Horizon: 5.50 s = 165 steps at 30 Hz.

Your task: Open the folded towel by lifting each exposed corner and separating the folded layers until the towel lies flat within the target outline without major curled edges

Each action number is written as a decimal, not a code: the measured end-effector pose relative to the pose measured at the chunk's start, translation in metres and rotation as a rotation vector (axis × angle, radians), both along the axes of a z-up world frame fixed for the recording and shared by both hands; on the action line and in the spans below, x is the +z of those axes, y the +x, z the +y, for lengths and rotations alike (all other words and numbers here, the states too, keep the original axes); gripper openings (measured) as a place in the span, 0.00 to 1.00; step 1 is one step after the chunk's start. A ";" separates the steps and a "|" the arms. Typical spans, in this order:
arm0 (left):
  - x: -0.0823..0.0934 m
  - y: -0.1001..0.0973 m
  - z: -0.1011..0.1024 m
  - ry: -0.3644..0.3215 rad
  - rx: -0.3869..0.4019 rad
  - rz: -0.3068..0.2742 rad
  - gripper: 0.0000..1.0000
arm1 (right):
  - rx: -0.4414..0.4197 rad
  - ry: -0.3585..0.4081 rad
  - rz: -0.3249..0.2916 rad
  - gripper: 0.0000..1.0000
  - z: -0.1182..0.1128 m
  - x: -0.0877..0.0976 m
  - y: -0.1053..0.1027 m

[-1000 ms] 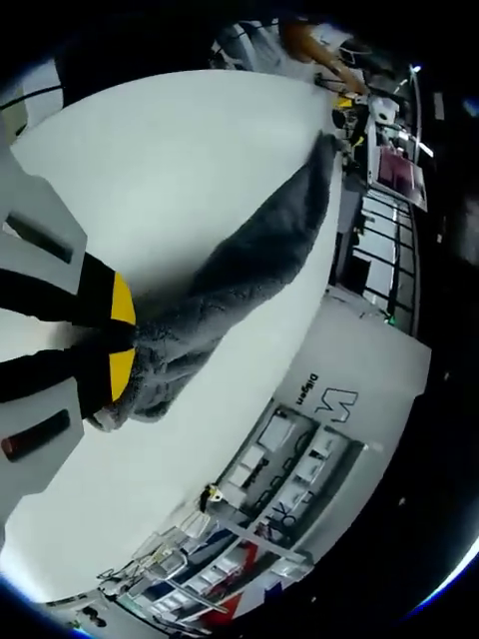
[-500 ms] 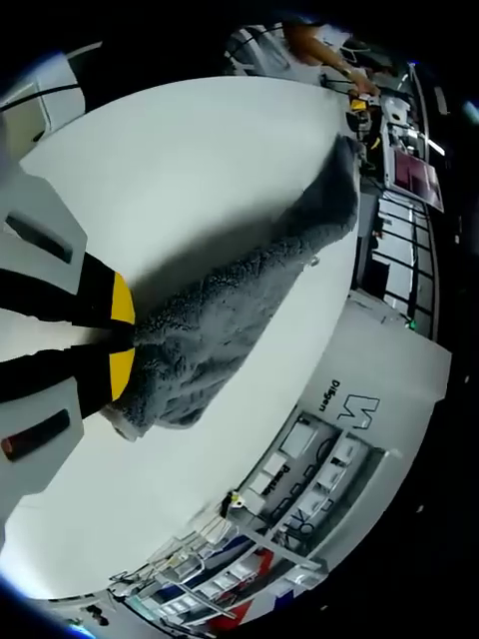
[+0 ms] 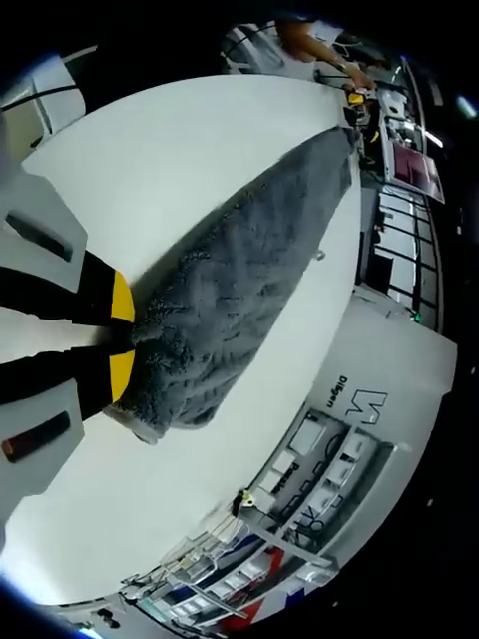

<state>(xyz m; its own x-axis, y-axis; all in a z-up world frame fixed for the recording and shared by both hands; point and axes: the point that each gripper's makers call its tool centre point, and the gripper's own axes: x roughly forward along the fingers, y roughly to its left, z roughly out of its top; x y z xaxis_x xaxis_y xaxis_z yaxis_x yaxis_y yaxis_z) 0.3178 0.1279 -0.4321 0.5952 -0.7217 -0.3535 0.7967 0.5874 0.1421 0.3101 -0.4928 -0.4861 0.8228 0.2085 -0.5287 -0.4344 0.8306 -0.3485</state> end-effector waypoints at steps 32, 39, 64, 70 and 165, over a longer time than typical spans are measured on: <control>-0.003 -0.003 0.006 -0.014 0.019 0.023 0.97 | -0.015 0.195 0.023 0.80 0.015 0.019 -0.022; -0.002 -0.004 0.007 -0.006 0.015 0.017 0.97 | -0.036 0.230 0.006 0.99 0.015 0.025 -0.025; 0.014 0.021 -0.001 -0.038 0.048 0.036 0.95 | -0.026 0.226 -0.063 0.85 0.020 0.061 0.009; 0.021 0.034 -0.013 -0.038 0.046 0.041 0.93 | -0.018 0.214 -0.048 0.85 0.024 0.065 0.026; -0.056 0.190 0.013 0.275 0.260 0.135 0.07 | -0.149 0.102 0.106 0.35 -0.035 0.031 0.140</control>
